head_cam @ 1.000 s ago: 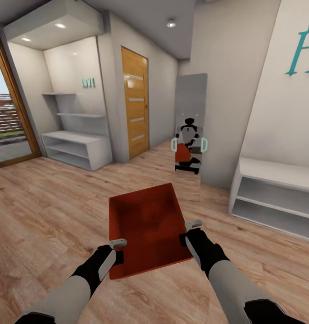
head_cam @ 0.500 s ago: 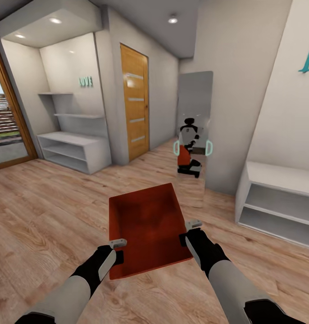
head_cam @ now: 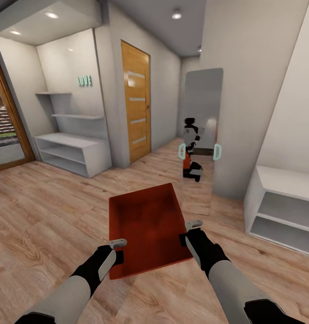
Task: Move the two storage containers from the living room to the garage. In the garage, place one container on the floor and stack the other container on top of it (either order is fine).
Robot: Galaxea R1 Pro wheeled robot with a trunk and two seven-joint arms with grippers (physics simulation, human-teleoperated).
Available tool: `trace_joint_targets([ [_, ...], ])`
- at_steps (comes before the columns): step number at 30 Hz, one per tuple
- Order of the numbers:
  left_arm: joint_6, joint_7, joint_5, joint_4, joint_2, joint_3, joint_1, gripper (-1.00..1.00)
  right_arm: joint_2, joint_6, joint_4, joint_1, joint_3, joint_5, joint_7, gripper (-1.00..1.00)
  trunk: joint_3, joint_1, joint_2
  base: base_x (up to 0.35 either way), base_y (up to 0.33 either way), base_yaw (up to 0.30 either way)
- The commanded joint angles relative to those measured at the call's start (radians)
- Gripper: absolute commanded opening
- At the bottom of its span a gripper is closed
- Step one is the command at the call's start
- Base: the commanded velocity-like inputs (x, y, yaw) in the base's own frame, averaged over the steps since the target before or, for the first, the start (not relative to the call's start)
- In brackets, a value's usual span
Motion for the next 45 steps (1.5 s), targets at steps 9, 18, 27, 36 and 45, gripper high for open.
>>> trace_joint_targets([
  [9,0.0,0.0,0.007,0.0,0.005,0.009,0.001,-1.0,-0.001,-0.005,-0.007,-0.001,0.0,-0.093,0.022,-1.0,0.0,0.0,0.0,0.336,0.009,0.0],
  [18,0.0,0.0,0.007,0.0,0.005,0.009,0.001,-1.0,-0.001,-0.005,-0.007,-0.001,0.0,-0.093,0.022,-1.0,0.0,0.0,0.0,0.337,0.001,0.0],
  [27,0.0,0.0,0.007,0.0,0.005,0.009,0.001,-1.0,-0.001,-0.005,-0.007,-0.001,0.0,-0.093,0.022,-1.0,0.0,0.0,0.0,0.337,0.084,0.0],
  [36,0.0,0.0,0.007,0.0,0.005,0.009,0.001,-1.0,-0.001,-0.005,-0.007,-0.001,0.0,-0.093,0.022,-1.0,0.0,0.0,0.0,0.337,0.113,0.0],
  [45,0.0,0.0,0.007,0.0,0.005,0.009,0.001,-1.0,-0.001,-0.005,-0.007,-0.001,0.0,-0.093,0.022,-1.0,0.0,0.0,0.0,0.336,0.133,0.0],
])
